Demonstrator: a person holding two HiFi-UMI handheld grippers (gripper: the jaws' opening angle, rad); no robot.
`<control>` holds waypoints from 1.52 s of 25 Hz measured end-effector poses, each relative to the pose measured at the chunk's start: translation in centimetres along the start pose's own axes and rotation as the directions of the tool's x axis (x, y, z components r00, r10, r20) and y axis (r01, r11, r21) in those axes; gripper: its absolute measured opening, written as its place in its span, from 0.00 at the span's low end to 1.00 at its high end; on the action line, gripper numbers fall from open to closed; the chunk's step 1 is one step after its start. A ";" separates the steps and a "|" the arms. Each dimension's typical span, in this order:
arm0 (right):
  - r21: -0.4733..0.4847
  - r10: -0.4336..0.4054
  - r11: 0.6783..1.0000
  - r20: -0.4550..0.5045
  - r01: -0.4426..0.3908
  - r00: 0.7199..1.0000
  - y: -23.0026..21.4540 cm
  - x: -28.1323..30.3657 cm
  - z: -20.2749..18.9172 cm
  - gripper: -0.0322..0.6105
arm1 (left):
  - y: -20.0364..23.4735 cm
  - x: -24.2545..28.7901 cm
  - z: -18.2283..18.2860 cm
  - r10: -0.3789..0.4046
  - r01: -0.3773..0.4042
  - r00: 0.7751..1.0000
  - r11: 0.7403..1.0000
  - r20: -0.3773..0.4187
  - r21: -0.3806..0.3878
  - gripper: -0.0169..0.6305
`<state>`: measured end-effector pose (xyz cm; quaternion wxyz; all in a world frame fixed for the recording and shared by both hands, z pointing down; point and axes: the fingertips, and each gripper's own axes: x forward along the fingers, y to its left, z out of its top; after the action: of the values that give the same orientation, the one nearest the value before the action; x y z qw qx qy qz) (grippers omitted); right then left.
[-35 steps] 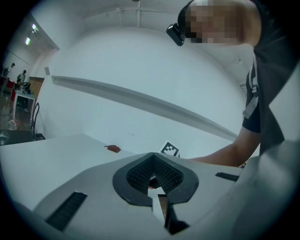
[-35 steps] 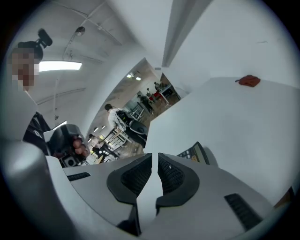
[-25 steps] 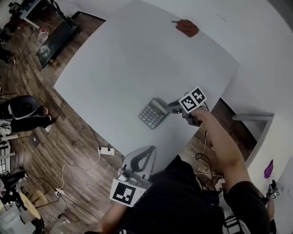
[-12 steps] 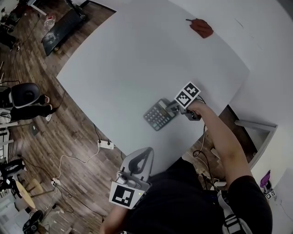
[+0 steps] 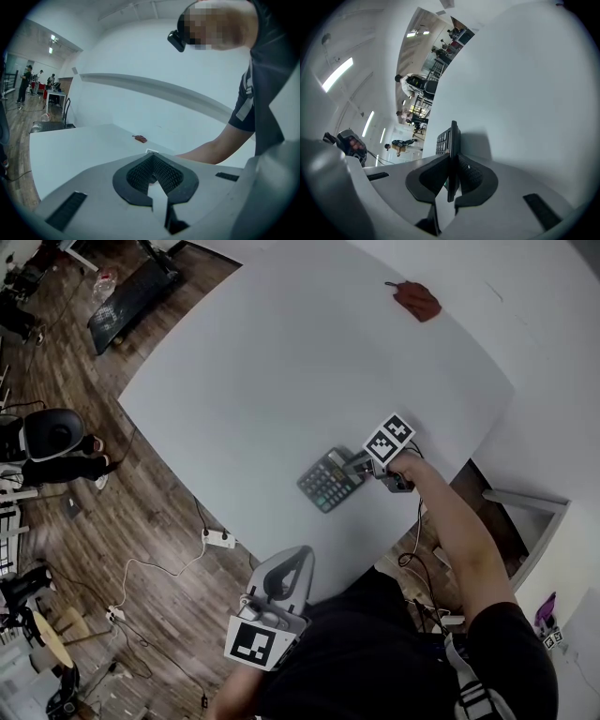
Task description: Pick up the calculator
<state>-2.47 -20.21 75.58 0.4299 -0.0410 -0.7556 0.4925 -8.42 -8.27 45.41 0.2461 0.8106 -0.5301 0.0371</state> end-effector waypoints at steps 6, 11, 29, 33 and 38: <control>0.026 -0.004 1.000 0.091 0.001 0.996 0.6 -1.5 -0.2 0.13 | -0.6 -0.4 -0.5 -0.030 0.030 0.999 1.000 -0.012 0.008 0.04; 0.057 0.024 0.998 0.264 -0.040 0.964 3.2 -4.1 0.4 0.13 | -1.4 -0.3 0.1 -0.071 0.071 0.997 0.997 -0.001 0.036 0.04; 0.160 -0.013 0.978 0.693 -0.136 0.721 13.5 -13.0 -2.9 0.13 | -6.5 -1.7 2.2 -0.281 0.271 0.958 0.950 0.050 0.154 0.04; 0.165 -0.019 0.971 0.772 -0.171 0.635 16.5 -15.6 -3.8 0.13 | -7.6 -2.2 2.0 -0.311 0.301 0.950 0.938 0.031 0.173 0.04; 0.120 -0.008 0.977 0.844 -0.174 0.537 20.7 -18.9 -4.8 0.13 | -9.2 -2.3 2.6 -0.355 0.337 0.933 0.919 0.060 0.206 0.04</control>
<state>5.23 -15.38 48.60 -0.0066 0.2051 -0.8155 0.5411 -1.89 -4.61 39.09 0.1436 0.9123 -0.3835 0.0050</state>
